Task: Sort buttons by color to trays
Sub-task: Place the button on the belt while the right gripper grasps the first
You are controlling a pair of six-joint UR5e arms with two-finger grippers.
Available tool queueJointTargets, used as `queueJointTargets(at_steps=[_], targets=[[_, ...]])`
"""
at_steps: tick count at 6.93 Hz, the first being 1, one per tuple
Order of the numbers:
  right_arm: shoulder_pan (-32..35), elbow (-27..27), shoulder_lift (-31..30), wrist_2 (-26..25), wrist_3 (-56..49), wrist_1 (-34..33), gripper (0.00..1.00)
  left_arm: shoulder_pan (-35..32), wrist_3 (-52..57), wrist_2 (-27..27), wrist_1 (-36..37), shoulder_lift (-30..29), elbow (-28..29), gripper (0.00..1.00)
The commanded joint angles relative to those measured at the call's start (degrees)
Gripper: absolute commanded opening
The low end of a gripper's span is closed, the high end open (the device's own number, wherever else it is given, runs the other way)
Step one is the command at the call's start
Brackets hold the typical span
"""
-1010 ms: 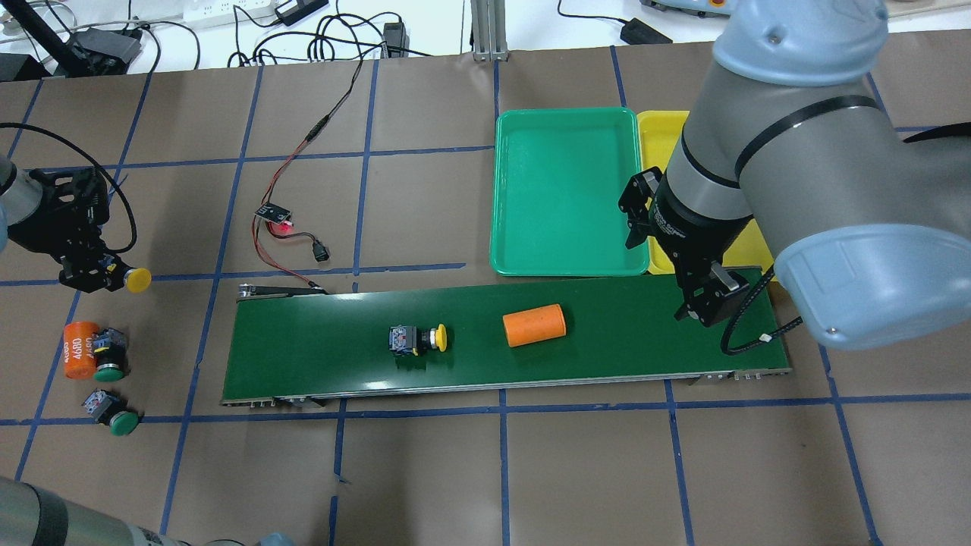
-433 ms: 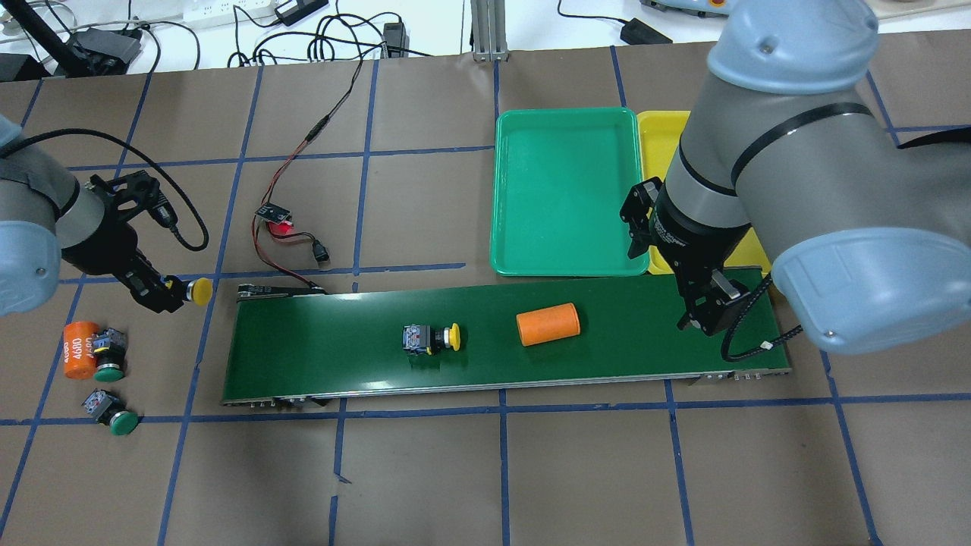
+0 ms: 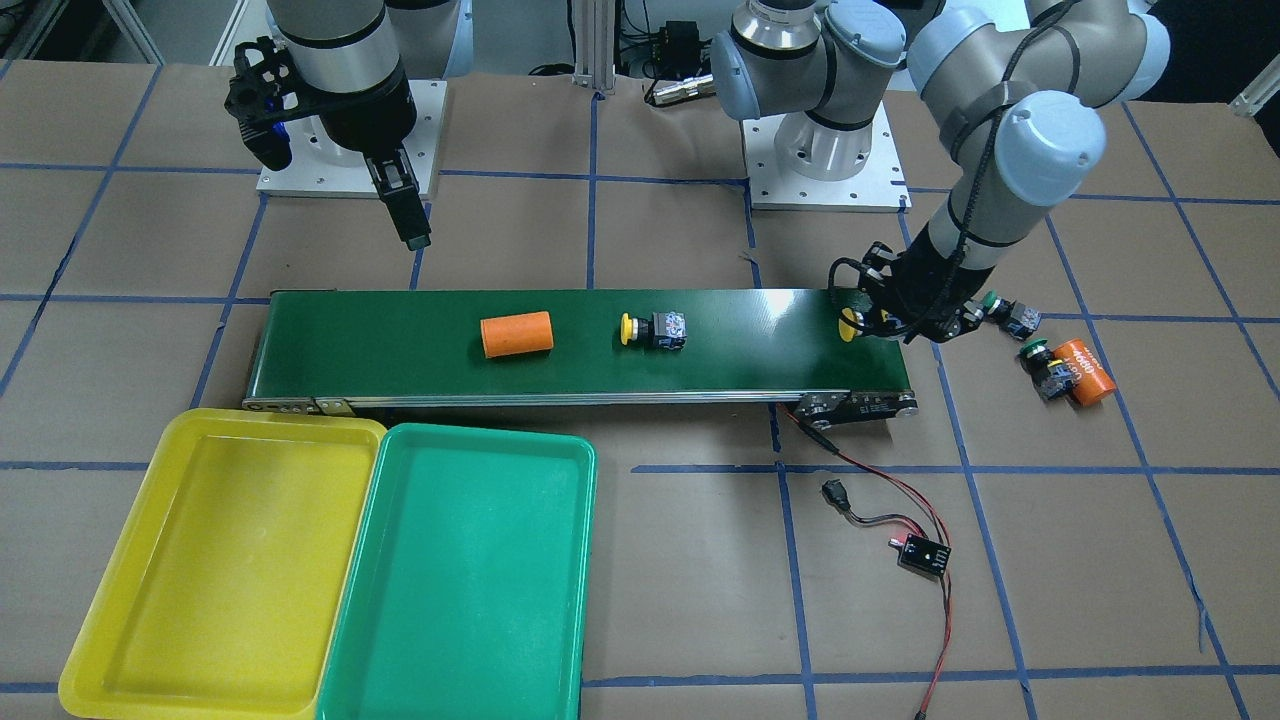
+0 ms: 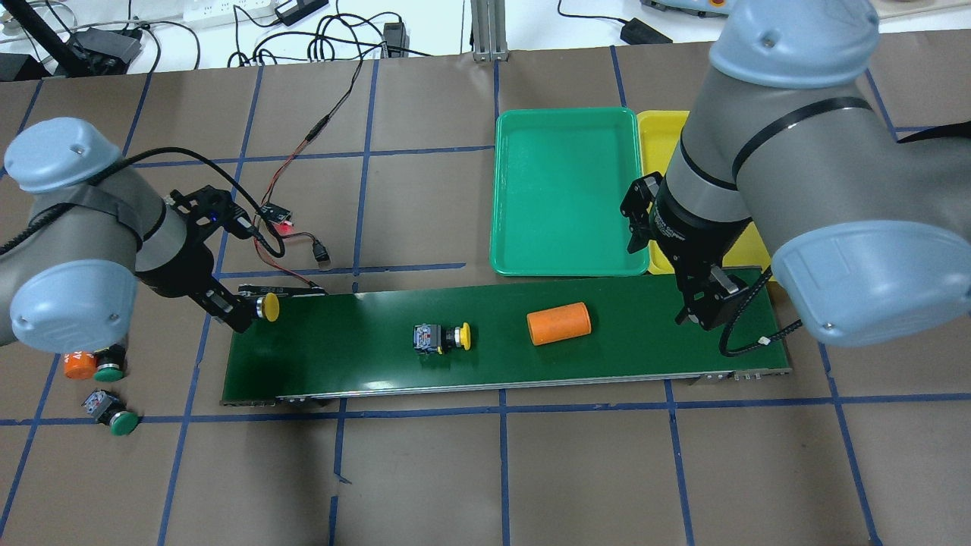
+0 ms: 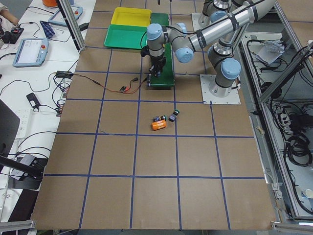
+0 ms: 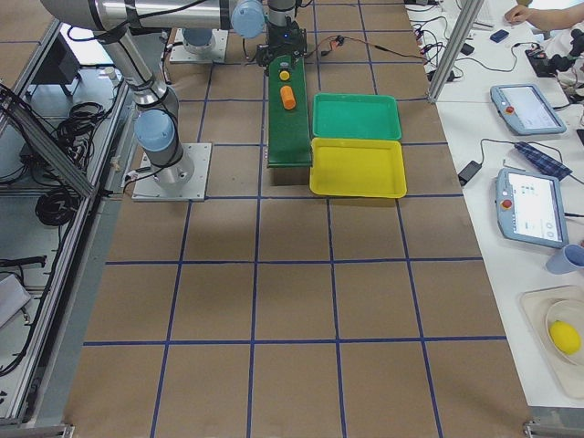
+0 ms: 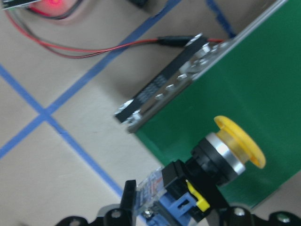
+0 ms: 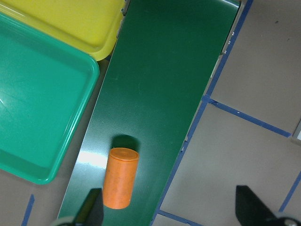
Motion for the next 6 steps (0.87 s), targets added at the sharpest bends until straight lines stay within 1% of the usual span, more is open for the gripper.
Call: queueJointTargets(at_steps=[1,2,3,4,5,6], targets=[[0.1,0.6,0.1,0.6,0.4,0.2,1.00,-5.4,-10.7,-1.5,1.9,0.4,-3.5,0.21],[0.1,2.2,0.2,3.5,1.0,-0.5,1.00,-6.7,-13.4,-1.5,1.8,-0.6,-3.8,0.23],[0.8,3.4,0.1,4.0,1.3,-0.8,1.00,-6.7,-14.1,-1.3,2.0,-0.6,-3.8,0.67],[1.2,3.5,0.2,4.6,1.4,-1.6,1.00,-6.2,-13.9,-1.3,1.9,-0.1,-3.0,0.81],[1.4,3.6,1.9,4.7,1.8,-6.4,1.00,-2.8,-13.5,-1.1,2.2,0.5,-1.9,0.89],[3.6,3.6,4.5,4.6,3.7,-8.5,1.00,3.6,-13.1,-1.1,2.1,-0.3,-0.1,0.97]])
